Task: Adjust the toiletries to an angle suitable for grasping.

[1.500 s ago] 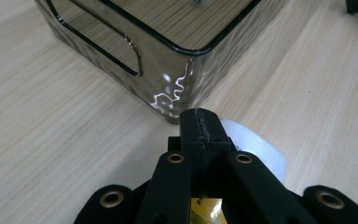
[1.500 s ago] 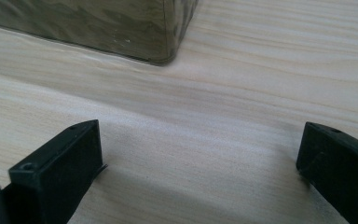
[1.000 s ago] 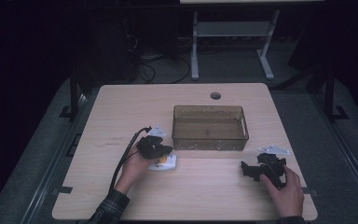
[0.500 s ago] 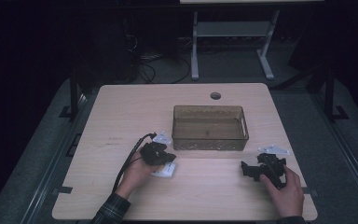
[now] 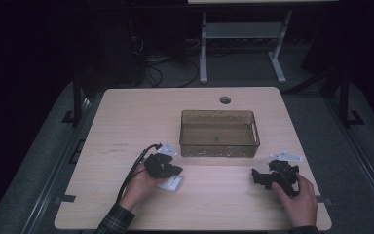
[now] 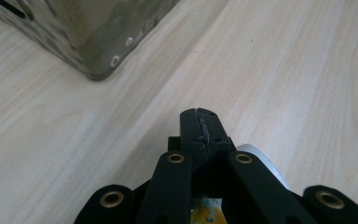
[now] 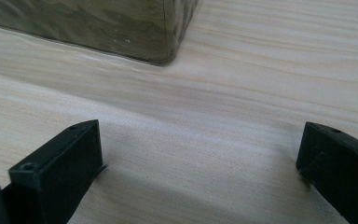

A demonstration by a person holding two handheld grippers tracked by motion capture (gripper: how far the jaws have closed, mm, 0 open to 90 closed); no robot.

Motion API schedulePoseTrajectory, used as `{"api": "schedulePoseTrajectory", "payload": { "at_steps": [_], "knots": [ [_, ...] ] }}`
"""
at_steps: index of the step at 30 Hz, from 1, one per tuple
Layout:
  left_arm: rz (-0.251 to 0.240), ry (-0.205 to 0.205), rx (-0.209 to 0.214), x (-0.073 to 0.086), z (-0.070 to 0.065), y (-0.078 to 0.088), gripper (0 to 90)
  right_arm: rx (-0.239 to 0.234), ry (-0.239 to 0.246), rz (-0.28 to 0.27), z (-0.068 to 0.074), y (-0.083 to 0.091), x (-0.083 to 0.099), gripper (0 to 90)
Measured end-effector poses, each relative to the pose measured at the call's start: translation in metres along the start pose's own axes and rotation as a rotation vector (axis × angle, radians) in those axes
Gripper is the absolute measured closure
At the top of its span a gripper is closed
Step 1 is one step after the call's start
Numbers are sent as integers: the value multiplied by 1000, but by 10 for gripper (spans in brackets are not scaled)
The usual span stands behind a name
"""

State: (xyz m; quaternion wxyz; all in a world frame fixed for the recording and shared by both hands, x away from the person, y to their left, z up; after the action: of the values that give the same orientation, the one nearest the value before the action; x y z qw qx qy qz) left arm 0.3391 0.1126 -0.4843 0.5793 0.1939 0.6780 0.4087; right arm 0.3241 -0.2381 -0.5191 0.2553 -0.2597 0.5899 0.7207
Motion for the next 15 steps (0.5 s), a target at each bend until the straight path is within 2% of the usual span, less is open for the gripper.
{"api": "schedulePoseTrajectory", "payload": {
  "at_steps": [8, 15],
  "knots": [
    [-5, 9, 7, 7, -10, 6, 896, 0, 0, 0, 0, 0, 0, 0],
    [3, 1, 9, 14, -17, 14, 896, 0, 0, 0, 0, 0, 0, 0]
  ]
}}
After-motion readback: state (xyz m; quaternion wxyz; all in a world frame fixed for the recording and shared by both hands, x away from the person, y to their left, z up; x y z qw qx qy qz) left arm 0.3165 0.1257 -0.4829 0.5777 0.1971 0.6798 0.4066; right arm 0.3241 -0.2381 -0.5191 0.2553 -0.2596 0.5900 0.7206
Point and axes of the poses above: each handheld gripper's, and its own axes: y roughly backward along the jaws, x roughly out of its underside, z roughly to its left, the point moved 5 cm from there along -y, roughly forward along the jaws, and after that the axes turned 12 degrees about -y, right-handed, at the moved point
